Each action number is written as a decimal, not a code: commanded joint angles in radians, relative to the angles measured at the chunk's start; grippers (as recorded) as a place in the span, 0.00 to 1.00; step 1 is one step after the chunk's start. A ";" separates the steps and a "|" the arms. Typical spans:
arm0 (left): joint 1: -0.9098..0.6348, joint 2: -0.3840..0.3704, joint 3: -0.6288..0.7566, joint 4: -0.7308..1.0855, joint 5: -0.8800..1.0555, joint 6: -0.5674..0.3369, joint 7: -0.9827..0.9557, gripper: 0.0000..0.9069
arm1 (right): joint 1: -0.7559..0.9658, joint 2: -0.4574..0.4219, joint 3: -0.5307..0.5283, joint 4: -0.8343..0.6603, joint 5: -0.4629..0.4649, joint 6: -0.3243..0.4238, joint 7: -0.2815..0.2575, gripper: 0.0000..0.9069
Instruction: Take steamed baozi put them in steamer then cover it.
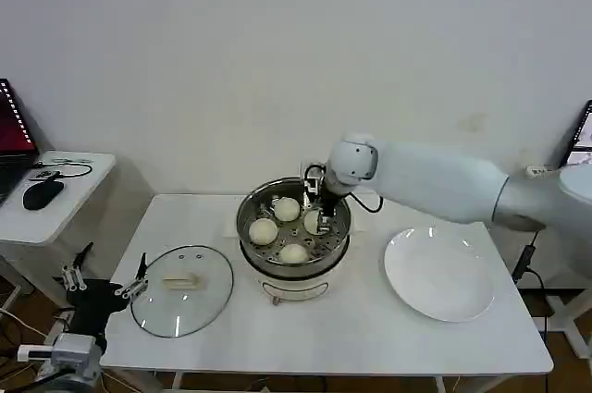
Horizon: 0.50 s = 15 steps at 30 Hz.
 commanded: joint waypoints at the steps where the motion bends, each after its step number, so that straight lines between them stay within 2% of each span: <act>1: -0.004 0.006 0.006 -0.010 -0.055 0.034 -0.002 1.00 | 0.077 -0.129 0.046 0.151 0.072 -0.010 0.063 1.00; 4: -0.011 0.009 0.009 -0.001 -0.090 0.039 -0.013 1.00 | 0.042 -0.233 0.130 0.273 0.109 -0.012 0.165 1.00; 5: -0.012 0.011 0.010 0.004 -0.102 0.039 -0.020 1.00 | 0.034 -0.243 0.141 0.286 0.110 -0.011 0.173 1.00; 8: -0.016 0.014 0.016 0.024 -0.141 0.029 -0.040 1.00 | -0.092 -0.351 0.261 0.395 0.162 0.023 0.391 1.00; 10: -0.015 0.016 0.021 0.046 -0.164 -0.013 -0.062 1.00 | -0.205 -0.431 0.365 0.451 0.209 0.067 0.544 1.00; 11: -0.016 0.017 0.024 0.059 -0.175 -0.062 -0.074 1.00 | -0.285 -0.454 0.414 0.461 0.209 0.081 0.574 1.00; 12: -0.018 0.016 0.025 0.071 -0.187 -0.092 -0.088 1.00 | -0.356 -0.474 0.505 0.483 0.192 0.108 0.648 1.00; 14: -0.023 0.018 0.024 0.081 -0.213 -0.106 -0.100 1.00 | -0.528 -0.496 0.625 0.504 0.124 0.210 0.703 1.00; 15: -0.026 0.019 0.023 0.084 -0.232 -0.109 -0.103 1.00 | -0.592 -0.502 0.770 0.515 0.089 0.240 0.736 1.00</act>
